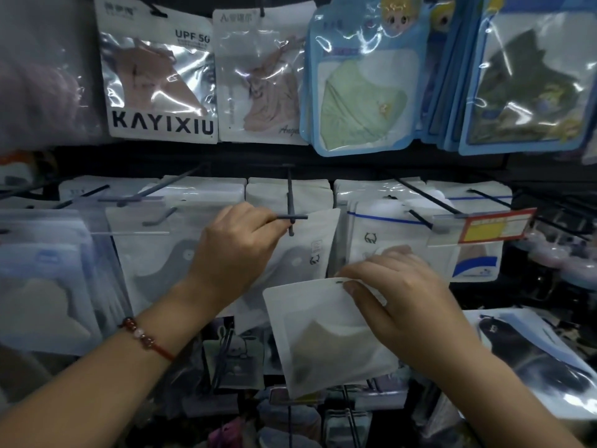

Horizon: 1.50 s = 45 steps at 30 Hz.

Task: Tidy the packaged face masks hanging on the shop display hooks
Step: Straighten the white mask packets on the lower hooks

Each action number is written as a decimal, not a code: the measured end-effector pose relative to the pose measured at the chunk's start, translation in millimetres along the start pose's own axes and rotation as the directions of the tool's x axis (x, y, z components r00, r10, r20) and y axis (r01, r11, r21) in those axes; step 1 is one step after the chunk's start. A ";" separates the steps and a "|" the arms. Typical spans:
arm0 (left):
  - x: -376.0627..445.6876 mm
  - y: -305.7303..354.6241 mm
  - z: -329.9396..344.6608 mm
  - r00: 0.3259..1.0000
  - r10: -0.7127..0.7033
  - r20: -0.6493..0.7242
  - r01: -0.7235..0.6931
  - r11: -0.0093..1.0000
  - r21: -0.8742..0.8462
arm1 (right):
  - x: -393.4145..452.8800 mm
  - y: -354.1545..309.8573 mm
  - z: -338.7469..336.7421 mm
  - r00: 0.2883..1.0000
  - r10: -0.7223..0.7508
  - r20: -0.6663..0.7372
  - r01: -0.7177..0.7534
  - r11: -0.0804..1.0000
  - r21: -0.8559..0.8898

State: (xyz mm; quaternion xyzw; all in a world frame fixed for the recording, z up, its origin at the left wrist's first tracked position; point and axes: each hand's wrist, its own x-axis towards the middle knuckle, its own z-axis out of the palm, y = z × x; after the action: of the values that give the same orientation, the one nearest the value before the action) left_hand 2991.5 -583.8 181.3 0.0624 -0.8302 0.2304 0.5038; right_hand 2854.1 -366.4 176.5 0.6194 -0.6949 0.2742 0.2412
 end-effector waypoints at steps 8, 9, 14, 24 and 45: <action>2.1 -4.8 9.9 0.996 -0.034 0.084 0.035 0.999 -0.019 | 7.4 1.3 1.6 0.997 0.072 0.034 -0.071 0.997 -0.022; 0.1 -4.0 8.5 0.995 -0.050 0.092 0.052 0.998 -0.022 | 8.6 0.9 1.7 0.996 0.073 0.047 -0.073 0.997 -0.021; -12.7 -0.6 -10.8 0.975 -0.181 0.133 0.193 0.978 -0.084 | 14.8 -0.2 3.3 0.995 0.077 0.056 -0.075 0.997 -0.030; -24.2 25.2 -53.5 0.970 -0.163 0.178 0.191 0.969 -0.153 | 32.3 -14.3 10.4 0.997 -0.010 0.082 0.009 1.000 0.007; -2.7 27.4 -51.0 0.899 -0.343 0.273 0.423 0.842 -0.335 | 44.7 -8.6 21.7 0.990 0.069 -0.120 -0.055 0.992 0.117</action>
State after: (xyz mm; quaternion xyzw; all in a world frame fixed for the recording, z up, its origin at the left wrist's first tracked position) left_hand 3024.9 -537.1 189.9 0.1503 -0.8764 -0.0511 0.4547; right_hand 2857.5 -414.4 191.4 0.5919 -0.6808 0.3587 0.2396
